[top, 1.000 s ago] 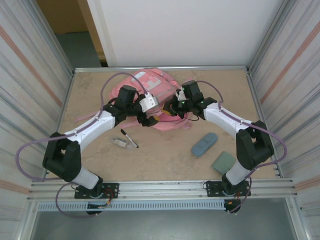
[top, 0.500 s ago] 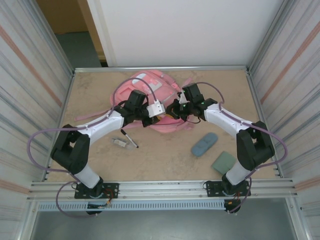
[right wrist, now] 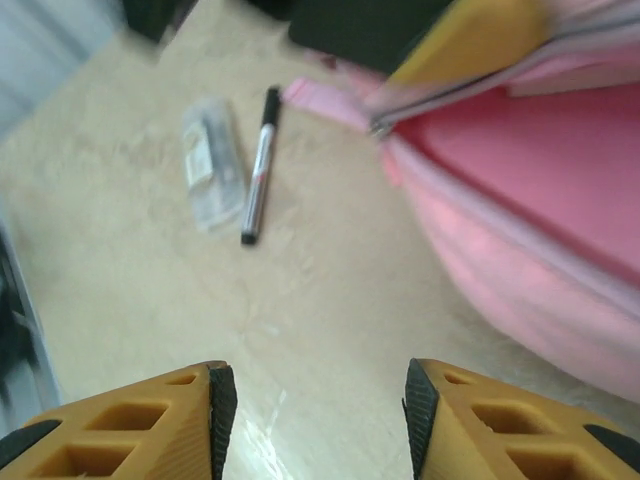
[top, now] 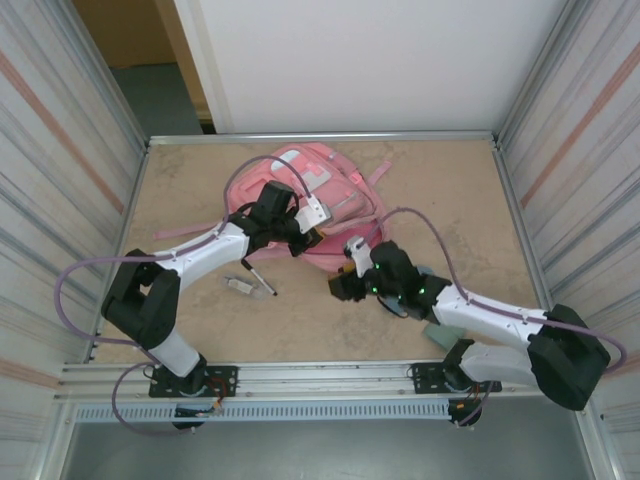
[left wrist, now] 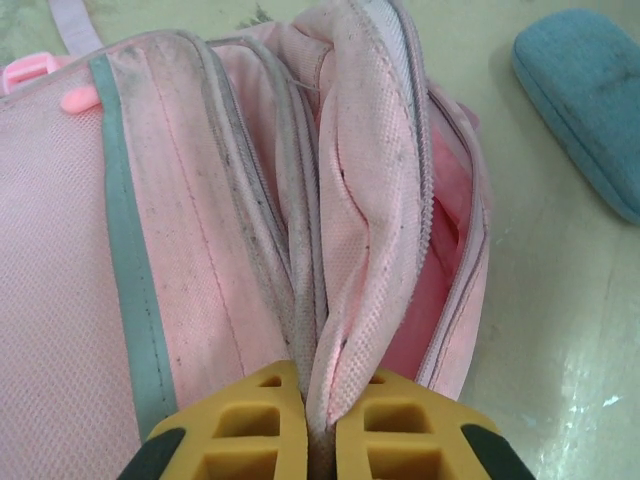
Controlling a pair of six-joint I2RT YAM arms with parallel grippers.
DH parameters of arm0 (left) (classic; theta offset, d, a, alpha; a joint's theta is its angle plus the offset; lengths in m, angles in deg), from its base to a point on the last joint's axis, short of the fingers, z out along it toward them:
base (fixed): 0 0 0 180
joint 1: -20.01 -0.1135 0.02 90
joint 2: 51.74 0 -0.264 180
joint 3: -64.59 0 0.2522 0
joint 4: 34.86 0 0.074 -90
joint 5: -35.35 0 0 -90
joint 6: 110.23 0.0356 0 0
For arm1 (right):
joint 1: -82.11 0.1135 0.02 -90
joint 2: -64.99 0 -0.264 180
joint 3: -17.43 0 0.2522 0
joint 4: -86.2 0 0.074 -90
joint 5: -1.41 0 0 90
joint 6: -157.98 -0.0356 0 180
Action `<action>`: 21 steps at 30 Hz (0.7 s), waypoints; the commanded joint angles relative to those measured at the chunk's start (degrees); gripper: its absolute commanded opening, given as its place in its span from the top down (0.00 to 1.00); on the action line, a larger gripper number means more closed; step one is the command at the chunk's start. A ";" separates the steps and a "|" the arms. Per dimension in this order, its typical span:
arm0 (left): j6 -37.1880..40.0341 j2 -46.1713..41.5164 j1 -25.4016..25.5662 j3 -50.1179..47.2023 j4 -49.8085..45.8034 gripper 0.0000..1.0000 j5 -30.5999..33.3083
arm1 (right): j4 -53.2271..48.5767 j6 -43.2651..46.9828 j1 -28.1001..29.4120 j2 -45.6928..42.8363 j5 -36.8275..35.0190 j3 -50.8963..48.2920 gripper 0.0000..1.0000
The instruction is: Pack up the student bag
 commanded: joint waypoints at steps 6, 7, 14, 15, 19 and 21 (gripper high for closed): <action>-19.88 -0.83 0.04 4.01 0.76 1.00 3.41 | 28.16 18.14 6.35 13.97 -5.73 -3.28 0.51; -22.83 -0.96 0.12 3.90 1.06 1.00 4.31 | 31.21 17.23 6.41 16.09 -6.57 -3.20 0.52; -42.17 0.27 0.86 7.49 -2.32 1.00 3.39 | 45.75 10.90 5.71 30.05 -21.24 -1.54 0.53; -43.68 0.41 0.98 7.50 -1.71 1.00 2.98 | 47.96 11.54 5.92 31.67 -23.29 -1.42 0.53; -48.42 0.63 1.11 7.28 0.53 1.00 1.23 | 58.51 13.76 5.42 36.65 -21.92 -2.22 0.53; -48.49 0.72 1.29 7.76 -0.16 1.00 0.87 | 63.23 11.97 4.13 39.10 -20.47 -2.55 0.54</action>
